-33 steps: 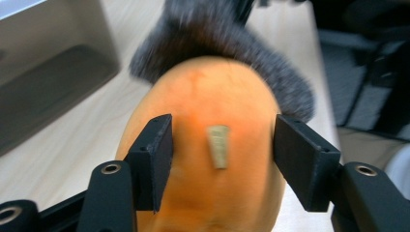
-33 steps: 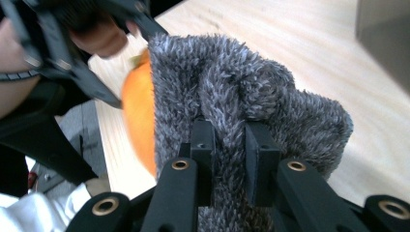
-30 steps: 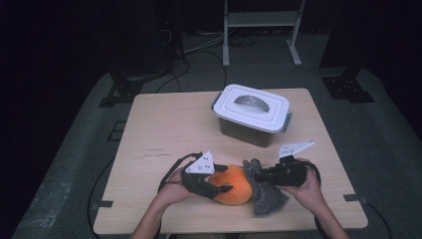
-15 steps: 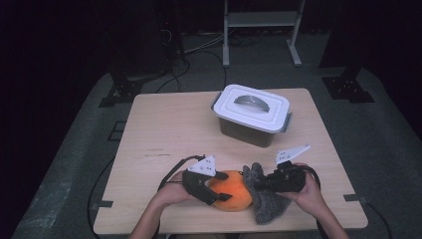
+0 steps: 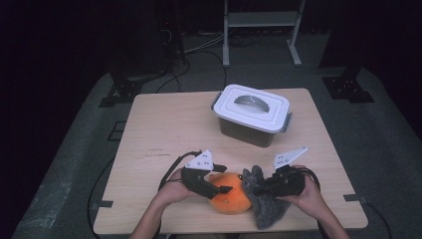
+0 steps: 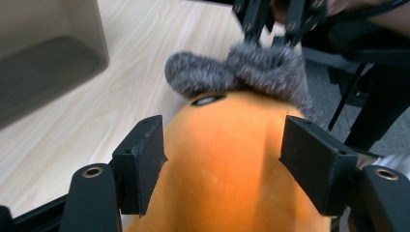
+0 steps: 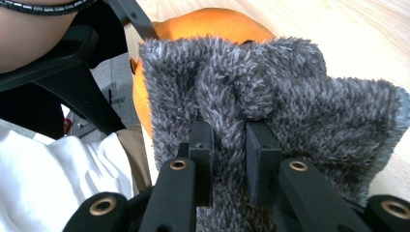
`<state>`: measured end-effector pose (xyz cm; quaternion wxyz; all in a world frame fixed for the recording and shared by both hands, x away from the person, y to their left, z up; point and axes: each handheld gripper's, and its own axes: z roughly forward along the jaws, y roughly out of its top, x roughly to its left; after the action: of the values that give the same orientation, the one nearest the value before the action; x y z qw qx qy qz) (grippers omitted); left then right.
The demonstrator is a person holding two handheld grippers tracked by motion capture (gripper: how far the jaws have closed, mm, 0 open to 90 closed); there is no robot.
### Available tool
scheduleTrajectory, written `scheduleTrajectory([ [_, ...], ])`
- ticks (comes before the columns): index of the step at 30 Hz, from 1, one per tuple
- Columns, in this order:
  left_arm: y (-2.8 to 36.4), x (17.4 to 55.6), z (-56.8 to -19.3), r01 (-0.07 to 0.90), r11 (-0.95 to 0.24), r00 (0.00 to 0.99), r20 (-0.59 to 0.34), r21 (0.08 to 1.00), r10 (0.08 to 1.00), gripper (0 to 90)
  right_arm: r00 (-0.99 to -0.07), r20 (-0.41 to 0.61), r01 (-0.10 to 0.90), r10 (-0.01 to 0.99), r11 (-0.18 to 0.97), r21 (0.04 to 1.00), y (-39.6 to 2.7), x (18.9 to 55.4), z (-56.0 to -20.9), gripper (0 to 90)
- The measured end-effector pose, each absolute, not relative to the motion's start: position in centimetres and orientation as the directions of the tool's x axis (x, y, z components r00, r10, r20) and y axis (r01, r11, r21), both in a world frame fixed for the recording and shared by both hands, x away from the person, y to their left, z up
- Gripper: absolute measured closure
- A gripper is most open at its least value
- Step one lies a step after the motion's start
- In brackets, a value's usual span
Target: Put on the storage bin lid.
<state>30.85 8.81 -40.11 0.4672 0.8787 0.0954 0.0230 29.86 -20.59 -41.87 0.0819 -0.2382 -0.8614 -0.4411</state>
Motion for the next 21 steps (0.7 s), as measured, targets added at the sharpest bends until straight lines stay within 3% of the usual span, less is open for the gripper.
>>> scheduleTrajectory([
  [9, 8.6, 30.6, -40.4, 0.144, -0.574, 0.989, -0.095, 0.806, 0.115, 30.5, -0.862, 0.34, 0.493, 0.376, 0.465, 0.735, -21.1, 30.1, -41.7, 75.4],
  [13, 8.0, 30.8, -40.7, 0.168, -0.589, 0.984, -0.097, 0.79, 0.15, 16.3, -0.873, 0.355, 0.484, 0.336, 0.493, 0.723, -20.4, 29.8, -42.0, 75.2],
  [16, 7.5, 30.9, -41.5, 0.192, -0.606, 0.981, -0.126, 0.772, 0.15, 11.1, -0.88, 0.348, 0.471, 0.322, 0.507, 0.722, -20.3, 29.7, -42.0, 75.0],
  [18, 7.4, 30.9, -41.8, 0.196, -0.606, 0.98, -0.139, 0.771, 0.14, 14.3, -0.881, 0.347, 0.471, 0.322, 0.518, 0.714, -20.2, 29.6, -42.1, 75.0],
  [21, 7.6, 30.6, -42.0, 0.168, -0.611, 0.986, -0.117, 0.773, 0.123, 28.1, -0.88, 0.346, 0.472, 0.325, 0.528, 0.706, -20.4, 29.6, -42.2, 74.9],
])
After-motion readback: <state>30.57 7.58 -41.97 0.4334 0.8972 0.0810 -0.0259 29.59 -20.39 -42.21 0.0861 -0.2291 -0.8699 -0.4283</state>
